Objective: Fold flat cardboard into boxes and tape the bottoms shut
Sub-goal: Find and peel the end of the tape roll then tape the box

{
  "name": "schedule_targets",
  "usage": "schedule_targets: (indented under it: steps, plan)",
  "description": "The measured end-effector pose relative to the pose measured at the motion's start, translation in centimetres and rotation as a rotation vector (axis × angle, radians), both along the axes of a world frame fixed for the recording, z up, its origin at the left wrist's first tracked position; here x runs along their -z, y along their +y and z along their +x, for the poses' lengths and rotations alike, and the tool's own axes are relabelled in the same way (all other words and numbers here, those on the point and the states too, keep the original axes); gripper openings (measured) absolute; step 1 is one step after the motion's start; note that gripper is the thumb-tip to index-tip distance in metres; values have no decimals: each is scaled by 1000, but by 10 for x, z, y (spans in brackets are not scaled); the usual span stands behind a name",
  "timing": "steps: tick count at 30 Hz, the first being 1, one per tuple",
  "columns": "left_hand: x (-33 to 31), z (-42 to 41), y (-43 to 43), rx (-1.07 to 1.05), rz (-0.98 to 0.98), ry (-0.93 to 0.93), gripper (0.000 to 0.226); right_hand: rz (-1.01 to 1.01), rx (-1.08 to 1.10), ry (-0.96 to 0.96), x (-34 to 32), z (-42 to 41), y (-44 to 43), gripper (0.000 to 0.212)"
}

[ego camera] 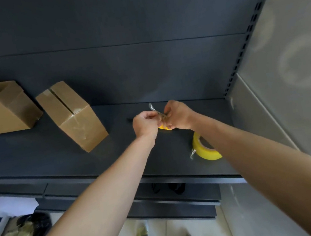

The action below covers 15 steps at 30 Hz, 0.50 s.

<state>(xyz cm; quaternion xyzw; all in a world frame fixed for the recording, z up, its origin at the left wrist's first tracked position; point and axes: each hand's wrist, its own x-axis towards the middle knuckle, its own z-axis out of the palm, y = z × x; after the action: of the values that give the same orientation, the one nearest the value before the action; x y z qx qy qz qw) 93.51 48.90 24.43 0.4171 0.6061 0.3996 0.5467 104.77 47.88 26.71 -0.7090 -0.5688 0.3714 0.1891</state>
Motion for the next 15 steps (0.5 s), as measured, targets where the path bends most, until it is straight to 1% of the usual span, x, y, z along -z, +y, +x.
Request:
schedule_targets:
  steps: [1, 2, 4, 5, 6, 7, 8, 10, 11, 12, 14, 15]
  plan:
    - [0, 7, 0, 12, -8, -3, 8, 17, 67, 34, 0, 9, 0, 20]
    - [0, 12, 0, 36, -15, 6, 9, 26, 144, 111, 1, 19, -2, 20]
    - [-1, 23, -1, 123, -29, 3, 16, 9, 340, 372, 3, 43, -1, 19]
    - [-2, 29, -3, 172, -44, -17, 19, -11, 428, 462, 4, 55, 0, 21]
    - [-3, 36, -5, 212, -70, -43, 23, -26, 476, 484, 9, 64, 3, 23]
    - [-5, 44, -7, 243, -104, -63, 26, -38, 483, 411, 12, 71, 7, 26]
    - [-6, 53, -9, 271, -136, -65, 30, -69, 449, 218, 17, 76, 10, 25]
    - [-8, 69, -12, 299, -173, -36, 34, -77, 520, -19, 23, 80, 14, 19]
    - [-9, 74, -13, 281, -184, -47, 33, -64, 530, -113, 27, 85, 15, 18]
    - [-10, 76, -13, 244, -199, -82, 31, -48, 532, -178, 33, 89, 16, 20]
    - [-10, 73, -10, 186, -221, -131, 25, -23, 566, -227, 47, 101, 18, 25]
    - [-10, 70, -9, 175, -232, -133, 20, -6, 582, -186, 53, 104, 19, 26]
